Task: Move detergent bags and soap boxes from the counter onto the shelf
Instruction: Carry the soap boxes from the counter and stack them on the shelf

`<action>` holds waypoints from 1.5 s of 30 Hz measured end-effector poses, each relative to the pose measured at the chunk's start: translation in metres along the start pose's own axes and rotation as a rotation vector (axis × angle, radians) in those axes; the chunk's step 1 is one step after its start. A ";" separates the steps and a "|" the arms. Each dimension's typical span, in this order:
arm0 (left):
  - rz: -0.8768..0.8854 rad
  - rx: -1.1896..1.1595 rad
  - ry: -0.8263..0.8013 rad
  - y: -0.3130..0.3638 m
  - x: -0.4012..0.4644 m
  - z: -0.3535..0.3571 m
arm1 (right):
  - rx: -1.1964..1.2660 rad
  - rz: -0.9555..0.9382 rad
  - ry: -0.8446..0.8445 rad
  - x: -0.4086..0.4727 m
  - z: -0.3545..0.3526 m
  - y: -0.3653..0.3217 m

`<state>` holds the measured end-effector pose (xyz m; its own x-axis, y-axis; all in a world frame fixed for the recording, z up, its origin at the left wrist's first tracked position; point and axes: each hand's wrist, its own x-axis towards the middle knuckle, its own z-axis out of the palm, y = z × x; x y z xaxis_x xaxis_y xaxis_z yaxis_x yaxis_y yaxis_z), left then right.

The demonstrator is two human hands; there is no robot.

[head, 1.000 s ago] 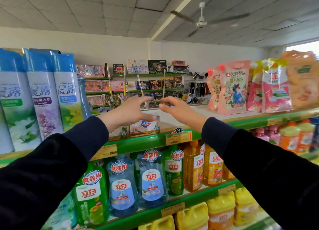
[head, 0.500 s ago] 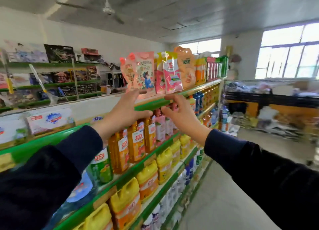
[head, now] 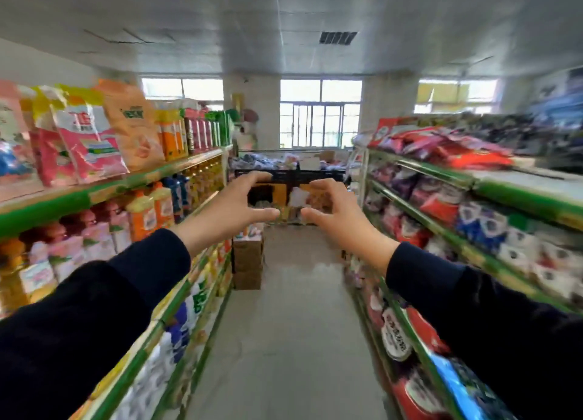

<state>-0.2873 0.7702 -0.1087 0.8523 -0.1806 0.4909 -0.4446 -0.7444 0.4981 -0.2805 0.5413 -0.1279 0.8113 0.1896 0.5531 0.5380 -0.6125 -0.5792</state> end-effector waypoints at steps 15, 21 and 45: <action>0.421 -0.304 -0.325 0.219 0.121 0.241 | -0.284 0.341 0.239 -0.096 -0.245 0.159; 0.600 -0.399 -0.459 0.303 0.148 0.314 | -0.436 0.472 0.338 -0.134 -0.317 0.192; 0.986 -0.485 -0.746 0.485 0.281 0.506 | -1.084 1.016 0.370 -0.151 -0.481 0.239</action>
<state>-0.1239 0.0331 -0.0902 -0.0051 -0.9323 0.3618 -0.8795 0.1763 0.4420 -0.3843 -0.0032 -0.0618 0.5319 -0.7386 0.4142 -0.7468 -0.6398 -0.1818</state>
